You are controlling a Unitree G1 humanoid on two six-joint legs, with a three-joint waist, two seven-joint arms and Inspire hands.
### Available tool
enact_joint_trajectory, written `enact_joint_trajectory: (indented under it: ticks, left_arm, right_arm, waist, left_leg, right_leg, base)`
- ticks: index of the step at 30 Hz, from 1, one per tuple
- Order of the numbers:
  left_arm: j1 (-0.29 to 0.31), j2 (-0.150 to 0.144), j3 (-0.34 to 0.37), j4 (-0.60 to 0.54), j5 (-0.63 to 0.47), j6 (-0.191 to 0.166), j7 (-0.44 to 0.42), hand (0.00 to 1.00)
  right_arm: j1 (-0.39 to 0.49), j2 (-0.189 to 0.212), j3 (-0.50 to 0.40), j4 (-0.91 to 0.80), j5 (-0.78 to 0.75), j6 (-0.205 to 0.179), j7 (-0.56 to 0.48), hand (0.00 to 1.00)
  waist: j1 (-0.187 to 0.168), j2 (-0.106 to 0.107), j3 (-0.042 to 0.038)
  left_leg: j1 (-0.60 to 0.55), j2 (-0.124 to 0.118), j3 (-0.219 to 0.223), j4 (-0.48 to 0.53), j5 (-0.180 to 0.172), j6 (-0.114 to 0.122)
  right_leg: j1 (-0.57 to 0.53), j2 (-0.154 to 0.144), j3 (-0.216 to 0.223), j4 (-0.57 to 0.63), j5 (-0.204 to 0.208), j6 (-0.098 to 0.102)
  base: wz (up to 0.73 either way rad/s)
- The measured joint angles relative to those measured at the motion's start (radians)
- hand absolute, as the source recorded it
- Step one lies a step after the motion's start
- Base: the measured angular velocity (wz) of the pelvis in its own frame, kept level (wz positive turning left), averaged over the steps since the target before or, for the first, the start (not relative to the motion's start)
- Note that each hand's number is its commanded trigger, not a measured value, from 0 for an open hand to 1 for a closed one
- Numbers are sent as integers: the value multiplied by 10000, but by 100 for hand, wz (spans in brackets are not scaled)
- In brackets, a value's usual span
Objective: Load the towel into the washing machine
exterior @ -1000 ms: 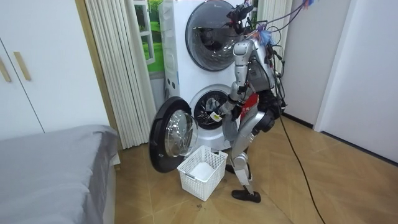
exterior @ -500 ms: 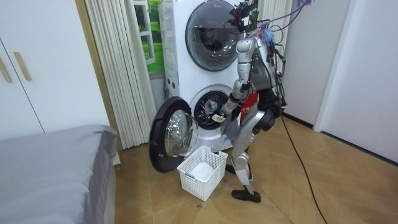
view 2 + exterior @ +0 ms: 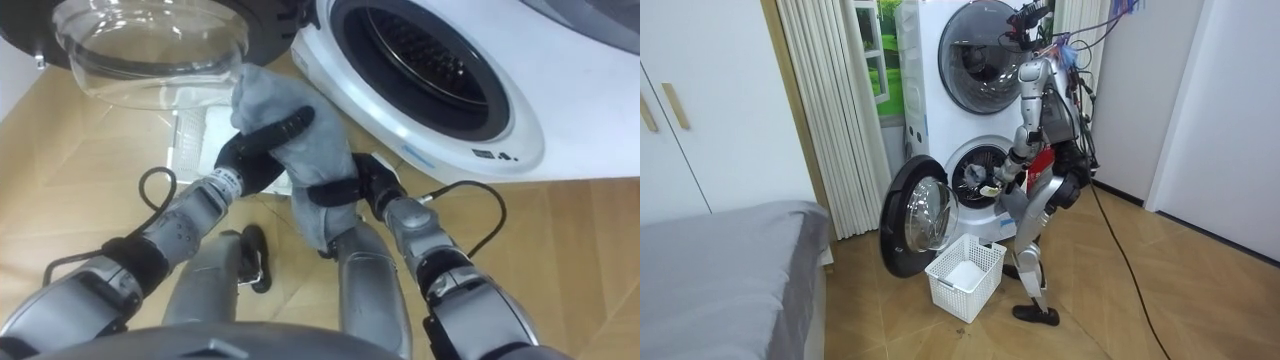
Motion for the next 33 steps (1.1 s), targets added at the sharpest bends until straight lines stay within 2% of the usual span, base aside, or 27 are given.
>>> enact_joint_trajectory:
  ticks: [5, 8, 11, 14, 17, 19, 23, 26, 29, 33]
  left_arm:
    - [156, -37, 29, 15, -876, 5, -19, 0]
    - [284, -68, 140, 14, -1093, 16, -79, 0]
    - [421, -37, 383, 125, -1042, 15, -53, 0]
    - [551, 70, 677, 317, -579, 20, 411, 0]
    - [845, 89, 1273, 526, 213, -1, 920, 0]
    - [1053, 159, 1685, 951, 902, 6, 1369, 0]
    - [1527, 395, 2105, 969, 1115, 7, 2058, 0]
    - [1743, 392, 2366, 981, 1495, 36, 2378, 0]
    - [1872, 394, 2378, 981, 1726, 187, 2510, 0]
    - [1876, 389, 2373, 983, 2314, 368, 2511, 0]
  right_arm:
    - [11, 22, -3, 40, 277, 162, -54, 100]
    - [96, 23, -85, 80, 566, 277, -195, 100]
    - [142, -29, -218, 102, 821, 373, -445, 100]
    - [172, -49, -357, 105, 990, 487, -668, 100]
    - [225, -98, -848, 297, 1765, 593, -837, 100]
    - [215, -297, -1259, 446, 2447, 609, -970, 100]
    - [220, -689, -1522, 493, 3654, 754, -1203, 100]
    - [186, -811, -1958, 692, 4376, 835, -1276, 100]
    - [172, -807, -2483, 879, 5050, 1122, -1301, 100]
    - [189, -1005, -2596, 915, 6136, 1406, -1306, 100]
  waist:
    - [22, -10, 15]
    - [70, -16, 29]
    - [305, 22, 78]
    - [541, 47, 94]
    - [768, 106, 101]
    - [899, 175, 106]
    - [909, 185, 102]
    - [912, 183, 100]
    - [892, 181, 99]
    - [893, 165, 109]
  left_leg:
    - [80, 1, -54, -7, 1, -10]
    - [102, -12, -186, 4, -19, -71]
    - [81, 0, -162, 0, -36, -48]
    - [5, 5, -173, -23, -41, -38]
    - [15, -6, -175, -100, -5, -108]
    - [27, -37, -178, -186, 18, -134]
    - [66, -125, -202, -313, 61, -106]
    - [84, -166, -201, -371, 97, -40]
    - [89, -202, -239, -376, 92, -25]
    - [180, -345, -313, -383, 83, -7]
  right_leg:
    - [98, 13, -29, 1, -20, -16]
    - [189, 9, -100, 2, -116, 48]
    - [157, 9, -104, 10, -153, 80]
    - [66, 30, -102, 14, -170, 57]
    - [37, 30, -107, 25, -198, 28]
    - [25, 5, -105, 20, -212, 36]
    - [14, -94, -144, 59, -238, 13]
    - [16, -163, -194, 69, -246, 12]
    - [23, -172, -191, 74, -267, 47]
    - [15, -298, -146, 332, -402, 113]
  base:
    - [1]
    - [12]
    - [0]
    - [0]
    - [0]
    - [2]
    - [6]
    - [4]
    - [0]
    - [7]
